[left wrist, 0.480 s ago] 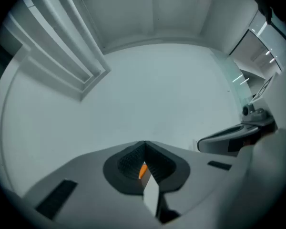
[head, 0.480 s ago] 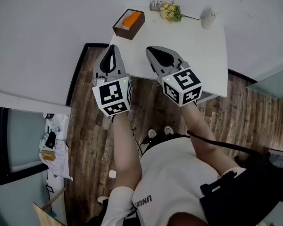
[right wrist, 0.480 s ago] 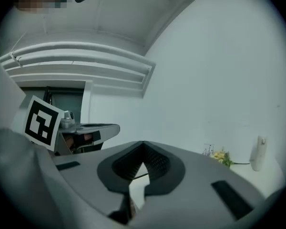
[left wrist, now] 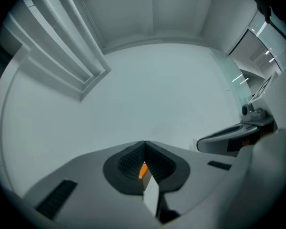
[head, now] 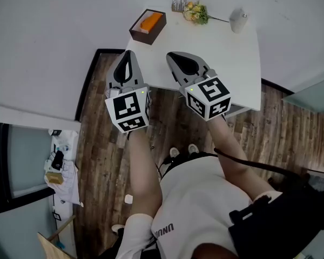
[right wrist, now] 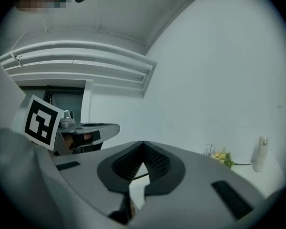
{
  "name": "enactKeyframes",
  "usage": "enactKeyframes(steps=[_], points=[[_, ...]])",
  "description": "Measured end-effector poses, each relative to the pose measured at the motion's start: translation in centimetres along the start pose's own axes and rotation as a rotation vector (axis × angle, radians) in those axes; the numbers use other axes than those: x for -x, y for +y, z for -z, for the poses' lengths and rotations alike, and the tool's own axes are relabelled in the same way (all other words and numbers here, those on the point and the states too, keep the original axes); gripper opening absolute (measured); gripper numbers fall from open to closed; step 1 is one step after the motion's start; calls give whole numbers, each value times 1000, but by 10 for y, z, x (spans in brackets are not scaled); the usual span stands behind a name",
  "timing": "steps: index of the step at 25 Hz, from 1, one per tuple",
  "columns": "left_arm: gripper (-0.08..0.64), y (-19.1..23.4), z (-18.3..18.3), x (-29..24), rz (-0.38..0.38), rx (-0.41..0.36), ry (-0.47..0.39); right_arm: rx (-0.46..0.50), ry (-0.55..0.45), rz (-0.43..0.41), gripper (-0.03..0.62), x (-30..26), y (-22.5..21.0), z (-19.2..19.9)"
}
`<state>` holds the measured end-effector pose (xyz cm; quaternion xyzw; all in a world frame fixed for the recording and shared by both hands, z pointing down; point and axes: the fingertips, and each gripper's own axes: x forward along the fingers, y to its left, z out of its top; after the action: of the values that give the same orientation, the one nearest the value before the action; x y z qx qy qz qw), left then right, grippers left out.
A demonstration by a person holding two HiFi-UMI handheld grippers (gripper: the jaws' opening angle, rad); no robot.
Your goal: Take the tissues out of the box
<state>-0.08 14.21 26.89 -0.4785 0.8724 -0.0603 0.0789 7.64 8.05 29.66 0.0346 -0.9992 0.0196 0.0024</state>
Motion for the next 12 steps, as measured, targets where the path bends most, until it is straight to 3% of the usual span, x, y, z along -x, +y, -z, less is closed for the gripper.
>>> enactKeyframes(steps=[12], points=[[12, 17, 8, 14, 32, 2, 29, 11, 14, 54, 23, -8, 1, 5]])
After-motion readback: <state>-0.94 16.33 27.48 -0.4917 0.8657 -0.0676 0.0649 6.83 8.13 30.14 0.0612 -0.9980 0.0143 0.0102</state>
